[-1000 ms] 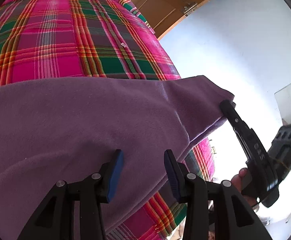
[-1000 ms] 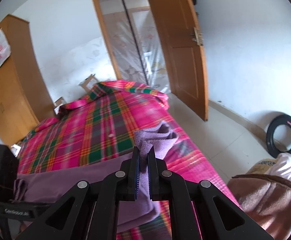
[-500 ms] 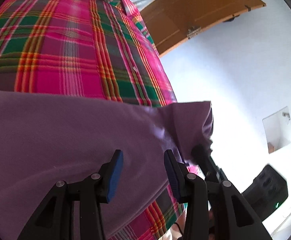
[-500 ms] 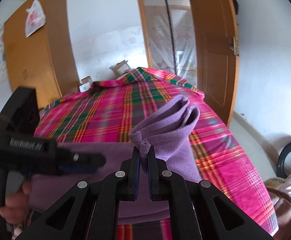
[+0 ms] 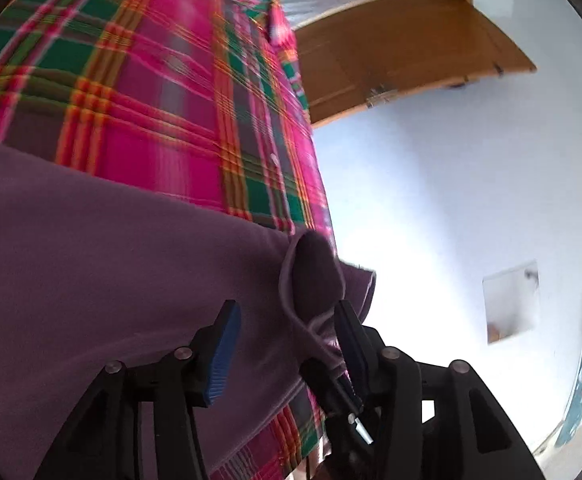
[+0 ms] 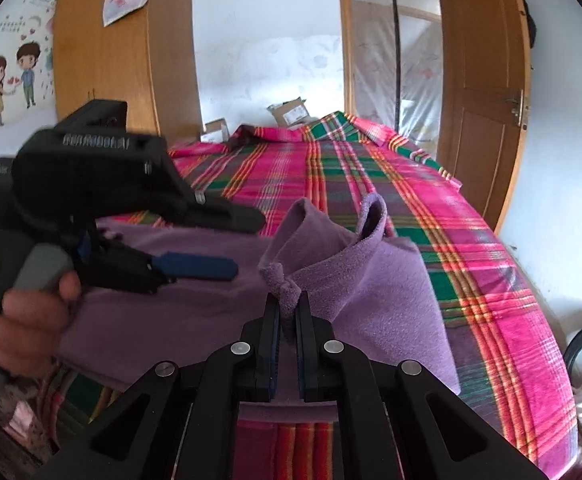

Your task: Fold clothes

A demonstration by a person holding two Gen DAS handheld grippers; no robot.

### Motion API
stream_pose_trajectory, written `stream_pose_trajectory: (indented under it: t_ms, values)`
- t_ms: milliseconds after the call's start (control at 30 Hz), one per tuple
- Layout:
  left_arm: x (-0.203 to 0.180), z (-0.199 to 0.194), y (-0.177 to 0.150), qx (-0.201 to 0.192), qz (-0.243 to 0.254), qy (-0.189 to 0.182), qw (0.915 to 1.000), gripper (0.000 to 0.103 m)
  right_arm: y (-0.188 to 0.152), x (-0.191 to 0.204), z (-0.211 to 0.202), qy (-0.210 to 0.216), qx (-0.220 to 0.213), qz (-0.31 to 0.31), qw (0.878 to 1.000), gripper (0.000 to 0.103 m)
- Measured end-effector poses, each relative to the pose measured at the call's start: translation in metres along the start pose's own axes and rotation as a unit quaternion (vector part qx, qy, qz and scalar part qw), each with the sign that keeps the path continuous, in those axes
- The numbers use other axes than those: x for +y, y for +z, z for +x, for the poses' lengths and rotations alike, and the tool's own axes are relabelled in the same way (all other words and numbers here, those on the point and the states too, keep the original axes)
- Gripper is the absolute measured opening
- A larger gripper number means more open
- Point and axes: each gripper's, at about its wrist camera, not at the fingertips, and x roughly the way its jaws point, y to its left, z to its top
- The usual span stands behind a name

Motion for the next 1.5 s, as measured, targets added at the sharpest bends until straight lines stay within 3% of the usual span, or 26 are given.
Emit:
stream_pose_trajectory:
  t_ms: [300, 467, 567, 767, 933, 1167, 1300, 1333, 1367, 1500]
  values:
    - [0.004, 0.012, 0.002, 0.019, -0.006, 0.002, 0.9998, 0.050, -0.013, 0.030, 0.006, -0.015, 0.004, -0.101, 0.995, 0.007]
    - [0.008, 0.014, 0.003, 0.016, -0.018, -0.008, 0.9997, 0.050, -0.016, 0.033, 0.004, -0.013, 0.001, -0.112, 0.994, 0.015]
    - [0.012, 0.008, 0.006, 0.008, -0.026, -0.020, 0.9994, 0.050, -0.015, 0.032, 0.002, 0.013, 0.004, -0.106, 0.994, 0.025]
    - [0.013, 0.010, 0.006, 0.009, -0.027, -0.005, 0.9996, 0.050, -0.006, 0.014, -0.016, 0.025, -0.034, -0.046, 0.998, 0.025]
    - [0.008, 0.015, 0.009, 0.014, -0.020, 0.006, 0.9997, 0.050, 0.001, -0.010, 0.003, 0.028, 0.002, 0.020, 0.999, 0.026]
    - [0.002, 0.020, 0.006, 0.024, -0.005, 0.031, 0.9992, 0.050, -0.004, 0.007, 0.026, 0.055, 0.054, 0.003, 0.997, 0.027]
    - [0.001, 0.027, 0.009, 0.036, -0.016, 0.030, 0.9988, 0.050, -0.004, 0.015, 0.023, 0.037, 0.064, -0.015, 0.997, 0.028]
    - [0.000, 0.028, 0.010, 0.037, -0.017, 0.032, 0.9986, 0.050, -0.003, 0.015, 0.022, 0.032, 0.062, -0.010, 0.998, 0.032]
    - [0.000, 0.029, 0.010, 0.039, -0.019, 0.034, 0.9985, 0.050, -0.003, 0.015, 0.021, 0.026, 0.061, -0.006, 0.998, 0.042]
    - [-0.004, 0.033, 0.010, 0.044, -0.016, 0.037, 0.9982, 0.050, -0.005, 0.020, 0.029, 0.021, 0.078, -0.002, 0.997, 0.047]
